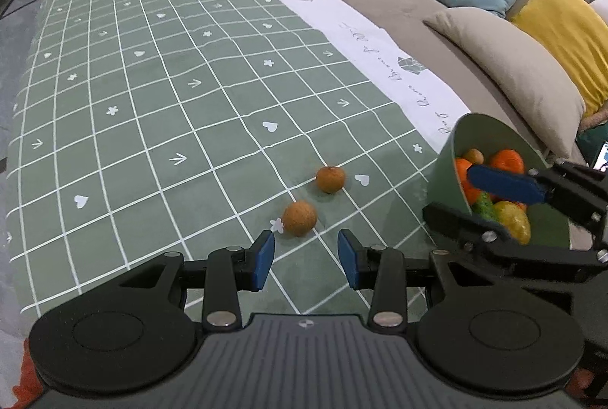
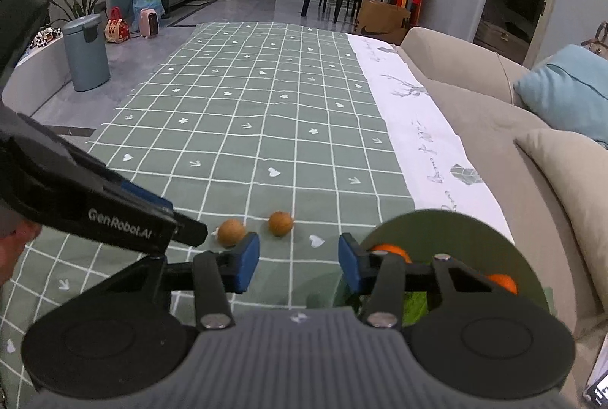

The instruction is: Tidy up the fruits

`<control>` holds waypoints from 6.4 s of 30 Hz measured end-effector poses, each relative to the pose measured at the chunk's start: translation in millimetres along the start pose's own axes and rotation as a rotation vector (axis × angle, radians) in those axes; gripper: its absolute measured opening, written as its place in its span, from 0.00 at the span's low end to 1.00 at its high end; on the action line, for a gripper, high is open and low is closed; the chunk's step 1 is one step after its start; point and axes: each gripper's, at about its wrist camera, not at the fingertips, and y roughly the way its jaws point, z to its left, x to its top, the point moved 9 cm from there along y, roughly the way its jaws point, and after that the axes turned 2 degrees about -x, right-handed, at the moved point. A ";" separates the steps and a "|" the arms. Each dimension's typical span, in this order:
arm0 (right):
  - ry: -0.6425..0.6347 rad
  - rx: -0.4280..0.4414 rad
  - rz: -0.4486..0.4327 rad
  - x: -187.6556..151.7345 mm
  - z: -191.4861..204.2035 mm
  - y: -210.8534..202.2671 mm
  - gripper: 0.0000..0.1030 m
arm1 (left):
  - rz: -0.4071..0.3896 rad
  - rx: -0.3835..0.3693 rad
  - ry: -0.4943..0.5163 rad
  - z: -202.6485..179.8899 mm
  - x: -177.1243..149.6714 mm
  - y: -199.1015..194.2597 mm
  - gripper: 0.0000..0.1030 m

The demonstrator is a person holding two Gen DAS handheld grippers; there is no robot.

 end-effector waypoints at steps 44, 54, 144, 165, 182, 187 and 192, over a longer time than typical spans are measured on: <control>-0.008 -0.013 0.214 13.7 27.1 116.9 0.19 | -0.033 0.089 -0.152 69.2 21.9 0.7 0.28; 0.043 0.028 0.157 22.1 26.9 82.0 0.00 | -0.053 0.071 -0.143 51.0 22.5 -14.4 0.28; -0.096 0.055 0.351 -96.2 -137.2 -21.3 0.18 | 0.318 -0.206 0.268 -206.2 -14.4 34.9 0.28; -0.166 0.057 0.337 -87.6 -128.4 -38.2 0.32 | 0.251 -0.192 0.271 -196.3 -7.7 10.2 0.44; 0.136 -0.070 0.052 -17.2 -90.9 -126.2 0.87 | -0.216 0.002 0.234 -128.6 30.0 -125.3 0.46; 0.251 -0.111 -0.043 -5.5 -70.8 -150.2 0.90 | -0.312 0.069 0.211 -103.0 25.8 -149.3 0.51; 0.314 -0.180 -0.096 -9.5 -55.6 -163.3 0.91 | -0.354 0.134 0.193 -82.8 16.4 -156.6 0.56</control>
